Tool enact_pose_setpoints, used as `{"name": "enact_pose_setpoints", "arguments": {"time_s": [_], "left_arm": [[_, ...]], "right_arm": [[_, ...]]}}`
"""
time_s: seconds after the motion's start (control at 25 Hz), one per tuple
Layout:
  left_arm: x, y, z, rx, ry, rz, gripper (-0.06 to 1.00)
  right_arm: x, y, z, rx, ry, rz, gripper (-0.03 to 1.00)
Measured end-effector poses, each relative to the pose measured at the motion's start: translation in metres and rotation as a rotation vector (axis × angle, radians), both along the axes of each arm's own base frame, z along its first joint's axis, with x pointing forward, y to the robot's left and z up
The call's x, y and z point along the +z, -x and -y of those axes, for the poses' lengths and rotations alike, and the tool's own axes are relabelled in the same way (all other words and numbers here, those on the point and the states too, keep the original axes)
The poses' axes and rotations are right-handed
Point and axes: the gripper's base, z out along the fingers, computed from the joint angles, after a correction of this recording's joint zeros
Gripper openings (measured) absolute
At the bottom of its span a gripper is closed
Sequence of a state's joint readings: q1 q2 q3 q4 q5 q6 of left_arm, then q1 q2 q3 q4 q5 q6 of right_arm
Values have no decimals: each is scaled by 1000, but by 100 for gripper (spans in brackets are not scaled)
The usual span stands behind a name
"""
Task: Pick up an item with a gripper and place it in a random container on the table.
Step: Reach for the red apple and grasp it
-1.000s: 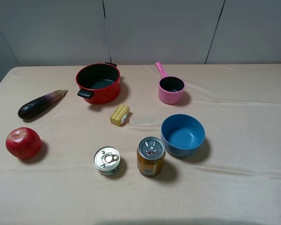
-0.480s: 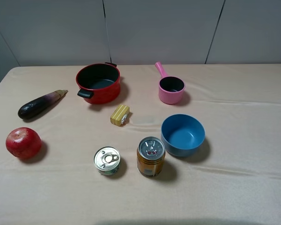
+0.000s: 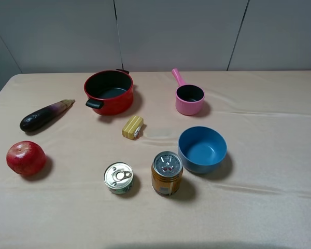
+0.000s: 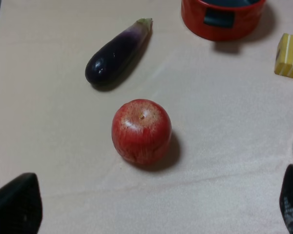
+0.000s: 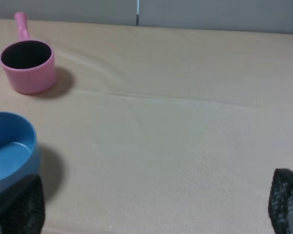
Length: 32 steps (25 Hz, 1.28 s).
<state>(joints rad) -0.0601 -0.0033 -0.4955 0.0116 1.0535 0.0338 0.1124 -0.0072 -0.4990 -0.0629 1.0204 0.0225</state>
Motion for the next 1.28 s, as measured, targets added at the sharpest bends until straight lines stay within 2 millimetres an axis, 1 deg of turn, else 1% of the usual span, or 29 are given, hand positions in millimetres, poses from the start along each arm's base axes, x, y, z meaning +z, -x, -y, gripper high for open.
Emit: {"name": "enact_pose_setpoints", "arguments": {"time_s": [0.68,1.16,1.28], "left_arm": [[0,0,0,0,0,0,99],[0,0,0,0,0,0,99],[0,0,0,0,0,0,99]], "right_arm": [[0,0,0,3,-4,0,69],[0,1,-6,55,-48,-6,69],[4,1,-7,63,-54,0,69]]}}
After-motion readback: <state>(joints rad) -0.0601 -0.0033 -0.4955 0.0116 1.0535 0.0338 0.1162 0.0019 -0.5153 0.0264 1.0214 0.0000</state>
